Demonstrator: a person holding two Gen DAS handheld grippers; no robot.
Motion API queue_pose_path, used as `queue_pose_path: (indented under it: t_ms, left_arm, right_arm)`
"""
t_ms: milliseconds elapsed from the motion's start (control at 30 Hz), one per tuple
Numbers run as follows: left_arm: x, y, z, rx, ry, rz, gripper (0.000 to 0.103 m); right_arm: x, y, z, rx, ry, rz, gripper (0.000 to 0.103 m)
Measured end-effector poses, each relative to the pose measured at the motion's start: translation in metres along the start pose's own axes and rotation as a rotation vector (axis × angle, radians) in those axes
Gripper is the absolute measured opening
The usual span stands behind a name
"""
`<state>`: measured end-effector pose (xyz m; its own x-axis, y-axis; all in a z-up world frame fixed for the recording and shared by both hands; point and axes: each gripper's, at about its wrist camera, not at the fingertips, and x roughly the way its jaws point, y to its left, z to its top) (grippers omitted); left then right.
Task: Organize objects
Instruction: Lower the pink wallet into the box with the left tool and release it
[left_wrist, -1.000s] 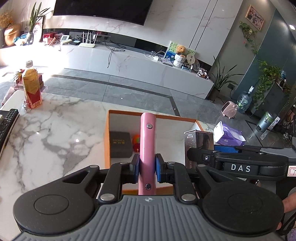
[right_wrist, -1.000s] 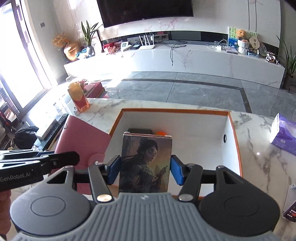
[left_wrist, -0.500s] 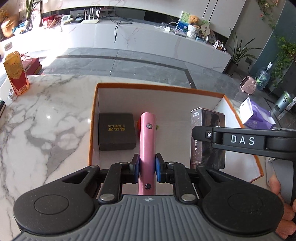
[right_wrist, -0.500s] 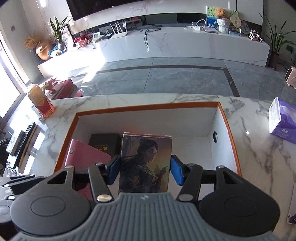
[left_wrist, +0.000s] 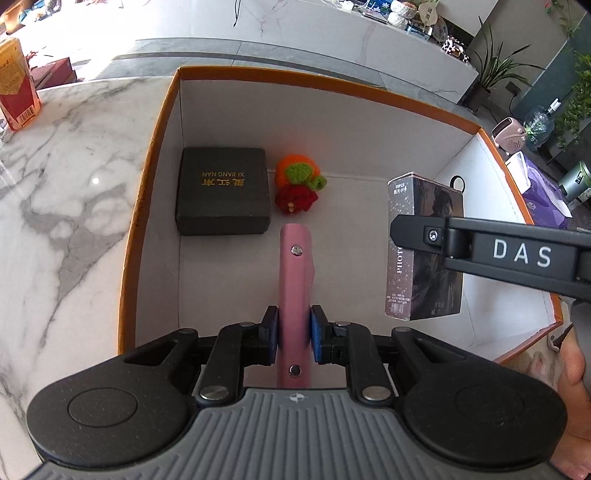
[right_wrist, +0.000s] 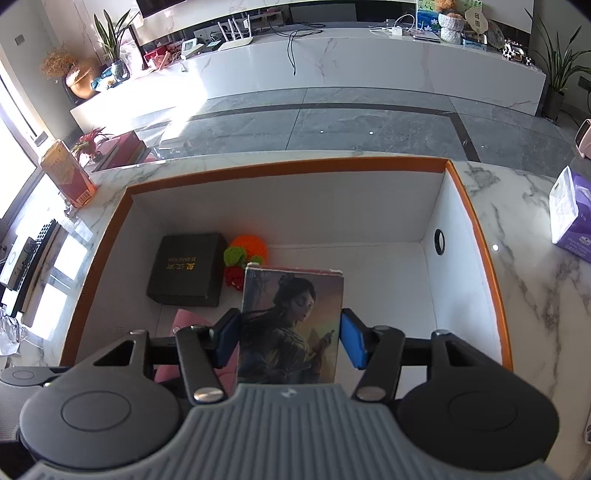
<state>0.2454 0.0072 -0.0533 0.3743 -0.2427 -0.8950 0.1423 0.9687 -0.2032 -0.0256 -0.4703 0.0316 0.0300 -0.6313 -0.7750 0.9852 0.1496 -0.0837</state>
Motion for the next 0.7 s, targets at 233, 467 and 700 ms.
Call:
queue_pose_path:
  t_ms: [233,467,700]
  left_arm:
    - [-0.005,-0.016,-0.003,0.12,0.001,0.117,0.029]
    - [-0.018,-0.018,-0.004,0.194,-0.03,0.162,0.031]
    - [-0.059,-0.008,0.006,0.207,-0.134,0.1,0.035]
  right_arm:
    - [0.008,-0.001,-0.005,-0.004,0.029,0.0,0.06]
    - [0.016,0.001,-0.006,-0.012,0.071,-0.004,0.06]
    - [0.027,0.007,-0.007,-0.029,0.123,-0.01,0.06]
